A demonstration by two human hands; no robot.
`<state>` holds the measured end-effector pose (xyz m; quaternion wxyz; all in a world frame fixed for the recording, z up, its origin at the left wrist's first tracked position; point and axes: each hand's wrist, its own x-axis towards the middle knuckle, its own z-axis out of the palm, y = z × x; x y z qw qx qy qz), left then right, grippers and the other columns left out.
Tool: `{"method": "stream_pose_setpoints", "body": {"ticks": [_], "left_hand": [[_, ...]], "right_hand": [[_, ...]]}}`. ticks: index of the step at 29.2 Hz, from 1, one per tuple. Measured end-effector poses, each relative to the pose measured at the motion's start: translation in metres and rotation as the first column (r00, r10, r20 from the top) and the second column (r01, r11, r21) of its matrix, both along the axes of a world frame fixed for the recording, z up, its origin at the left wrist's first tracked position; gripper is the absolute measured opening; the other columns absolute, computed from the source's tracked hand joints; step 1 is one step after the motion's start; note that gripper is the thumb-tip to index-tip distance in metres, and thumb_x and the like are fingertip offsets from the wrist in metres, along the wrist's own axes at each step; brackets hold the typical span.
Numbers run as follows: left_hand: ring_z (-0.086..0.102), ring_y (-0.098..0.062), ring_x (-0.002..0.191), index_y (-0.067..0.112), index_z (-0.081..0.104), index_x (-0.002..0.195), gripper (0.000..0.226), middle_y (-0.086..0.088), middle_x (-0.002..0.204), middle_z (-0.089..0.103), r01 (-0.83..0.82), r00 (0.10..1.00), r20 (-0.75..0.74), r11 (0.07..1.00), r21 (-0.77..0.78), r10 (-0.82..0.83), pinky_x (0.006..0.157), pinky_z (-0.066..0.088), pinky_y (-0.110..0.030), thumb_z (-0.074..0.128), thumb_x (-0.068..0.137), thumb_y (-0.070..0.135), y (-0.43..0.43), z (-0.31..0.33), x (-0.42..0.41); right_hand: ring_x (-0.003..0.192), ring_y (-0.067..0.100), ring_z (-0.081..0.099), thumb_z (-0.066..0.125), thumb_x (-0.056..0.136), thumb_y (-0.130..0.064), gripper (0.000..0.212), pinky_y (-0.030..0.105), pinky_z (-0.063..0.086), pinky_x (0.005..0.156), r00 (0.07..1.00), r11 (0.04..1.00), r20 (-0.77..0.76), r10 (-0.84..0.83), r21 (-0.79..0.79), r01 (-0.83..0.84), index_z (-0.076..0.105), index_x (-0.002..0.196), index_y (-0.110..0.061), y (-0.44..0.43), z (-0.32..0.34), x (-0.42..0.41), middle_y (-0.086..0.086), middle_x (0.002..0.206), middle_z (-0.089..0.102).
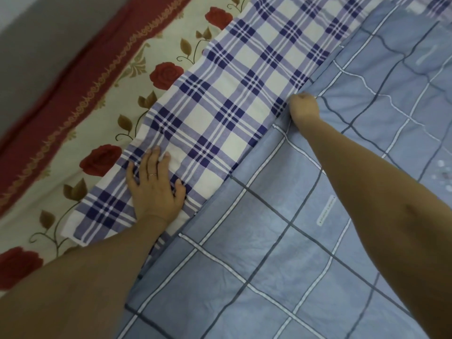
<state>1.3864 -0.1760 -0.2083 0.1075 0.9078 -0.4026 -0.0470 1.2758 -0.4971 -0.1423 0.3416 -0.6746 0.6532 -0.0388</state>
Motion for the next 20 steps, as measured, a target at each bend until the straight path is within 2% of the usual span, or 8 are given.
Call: {"method": "stream_pose_setpoints", "body": {"ticks": [2,4,5,7,9,13,16,20], "left_hand": [[0.033,-0.029,0.134,0.007,0.043,0.134,0.058,-0.012,0.147,0.037,0.005,1.0,0.0,1.0,0.004,-0.005,0.113,0.01,-0.051,0.035,0.083,0.034,0.001,0.0,0.0],[0.033,-0.029,0.134,0.008,0.043,0.134,0.058,-0.012,0.147,0.036,0.003,1.0,-0.001,1.0,0.001,-0.003,0.113,0.01,-0.052,0.035,0.083,0.034,0.0,0.0,0.0],[0.033,-0.029,0.135,0.008,0.043,0.134,0.059,-0.012,0.148,0.036,0.002,1.0,-0.001,1.0,-0.003,-0.002,0.113,0.01,-0.052,0.035,0.083,0.034,0.0,0.0,0.0],[0.032,-0.029,0.135,0.007,0.042,0.134,0.059,-0.012,0.148,0.036,0.005,1.0,0.0,1.0,-0.013,-0.005,0.113,0.01,-0.052,0.034,0.083,0.035,0.0,0.0,0.001],[0.032,-0.028,0.135,0.007,0.043,0.134,0.059,-0.013,0.147,0.036,0.011,1.0,0.004,1.0,-0.021,-0.011,0.113,0.011,-0.053,0.035,0.083,0.035,-0.001,-0.001,0.001],[0.032,-0.028,0.136,0.007,0.042,0.135,0.059,-0.013,0.147,0.037,0.013,1.0,0.004,1.0,-0.003,-0.013,0.113,0.012,-0.054,0.036,0.083,0.035,0.001,-0.006,0.001],[0.031,-0.028,0.136,0.008,0.042,0.135,0.06,-0.012,0.147,0.036,0.011,1.0,0.0,1.0,0.002,-0.011,0.113,0.01,-0.053,0.036,0.083,0.036,0.002,-0.006,0.002],[0.031,-0.028,0.135,0.008,0.042,0.134,0.06,-0.013,0.147,0.037,0.0,1.0,0.012,1.0,0.004,0.0,0.113,0.01,-0.053,0.035,0.082,0.036,0.0,-0.007,0.002]], "right_hand": [[0.078,0.022,0.044,0.036,0.098,-0.018,0.024,0.027,0.032,0.07,0.996,0.996,-0.038,0.076,0.055,-0.074,0.045,0.08,-0.006,0.002,-0.005,-0.002,0.009,0.074,0.045],[0.089,0.027,0.05,0.038,0.098,-0.027,0.026,0.029,0.035,0.073,0.969,0.982,-0.179,0.169,0.11,-0.151,0.055,0.091,-0.008,0.004,-0.012,-0.005,0.01,0.088,0.049],[0.097,0.03,0.053,0.038,0.098,-0.032,0.033,0.031,0.036,0.076,0.95,0.984,-0.261,0.174,0.074,-0.161,0.058,0.103,-0.006,0.005,-0.012,-0.006,0.009,0.094,0.049],[0.108,0.031,0.055,0.038,0.097,-0.037,0.044,0.033,0.038,0.078,0.918,0.972,-0.387,0.087,-0.167,-0.163,0.054,0.118,-0.002,0.0,-0.006,-0.005,0.01,0.104,0.054],[0.119,0.033,0.049,0.038,0.097,-0.037,0.05,0.038,0.041,0.087,0.915,0.93,-0.4,0.05,-0.315,-0.188,0.041,0.132,-0.001,-0.017,-0.006,-0.003,0.015,0.128,0.05],[0.137,0.034,0.026,0.04,0.096,-0.041,0.069,0.042,0.026,0.11,0.9,0.985,-0.431,0.066,-0.115,-0.128,0.016,0.147,-0.001,-0.036,-0.018,0.016,0.017,0.152,0.019],[0.135,0.031,0.027,0.04,0.096,-0.036,0.059,0.039,0.025,0.109,0.899,0.99,-0.437,-0.041,-0.142,-0.023,0.024,0.143,-0.004,-0.033,-0.027,0.02,0.013,0.149,0.023],[0.129,0.03,0.041,0.044,0.094,-0.027,0.046,0.035,0.036,0.103,0.947,0.989,-0.303,-0.102,-0.135,0.064,0.042,0.134,-0.005,-0.052,-0.029,0.016,0.014,0.142,0.041]]}}
